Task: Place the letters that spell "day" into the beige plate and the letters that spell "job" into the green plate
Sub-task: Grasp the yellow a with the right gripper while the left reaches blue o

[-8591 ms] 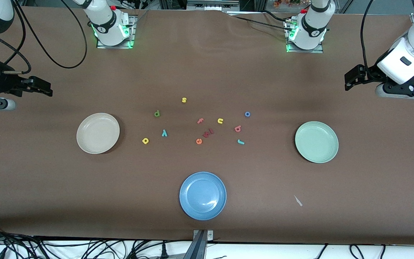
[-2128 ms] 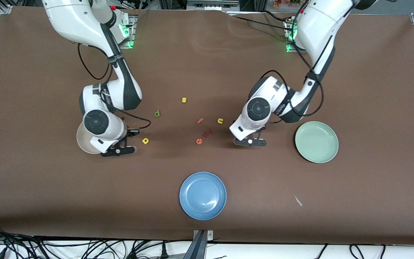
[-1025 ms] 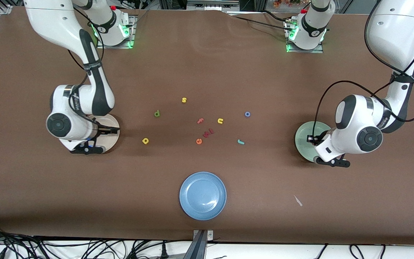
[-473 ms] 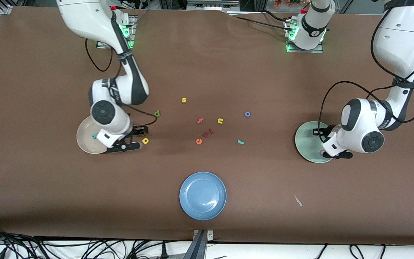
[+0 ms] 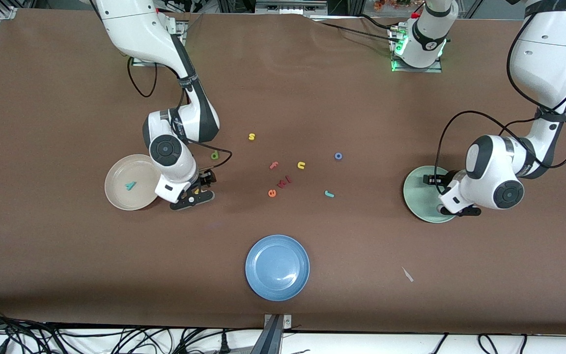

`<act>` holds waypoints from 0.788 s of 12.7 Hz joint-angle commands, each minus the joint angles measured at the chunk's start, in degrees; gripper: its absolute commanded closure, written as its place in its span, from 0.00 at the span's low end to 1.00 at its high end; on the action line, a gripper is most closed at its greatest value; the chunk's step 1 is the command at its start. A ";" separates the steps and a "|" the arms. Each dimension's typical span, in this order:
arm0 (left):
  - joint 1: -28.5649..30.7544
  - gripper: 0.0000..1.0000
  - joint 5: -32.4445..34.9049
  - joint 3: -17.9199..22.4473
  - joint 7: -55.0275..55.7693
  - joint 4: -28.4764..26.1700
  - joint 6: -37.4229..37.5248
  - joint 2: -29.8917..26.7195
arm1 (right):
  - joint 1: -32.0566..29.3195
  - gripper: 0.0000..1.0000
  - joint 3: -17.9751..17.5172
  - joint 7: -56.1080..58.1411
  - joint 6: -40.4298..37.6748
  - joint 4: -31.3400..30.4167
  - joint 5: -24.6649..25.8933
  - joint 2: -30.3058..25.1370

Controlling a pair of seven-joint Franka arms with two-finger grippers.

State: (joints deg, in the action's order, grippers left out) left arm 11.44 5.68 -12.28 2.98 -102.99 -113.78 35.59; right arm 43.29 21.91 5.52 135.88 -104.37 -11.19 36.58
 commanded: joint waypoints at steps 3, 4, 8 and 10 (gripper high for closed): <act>-0.10 0.00 0.74 -4.40 2.97 0.86 3.47 -6.40 | -1.53 0.04 -0.73 7.90 1.93 0.40 -3.56 1.29; -0.19 0.00 0.74 -6.33 6.65 0.94 3.47 -6.93 | -1.54 0.04 -0.91 10.27 2.02 0.40 -6.18 1.64; -0.10 0.00 -1.35 -15.74 20.99 1.03 2.51 -7.02 | -1.45 0.05 -1.00 13.20 2.37 0.40 -8.58 2.35; -0.71 0.00 -4.27 -17.94 23.55 0.60 0.15 -6.93 | -1.62 0.09 -1.00 15.38 2.37 0.40 -8.67 2.70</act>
State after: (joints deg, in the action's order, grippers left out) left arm 10.70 3.64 -28.73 24.45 -101.52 -111.89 29.27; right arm 42.59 21.61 17.45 137.57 -104.38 -18.20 38.66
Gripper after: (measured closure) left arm 0.000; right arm 0.057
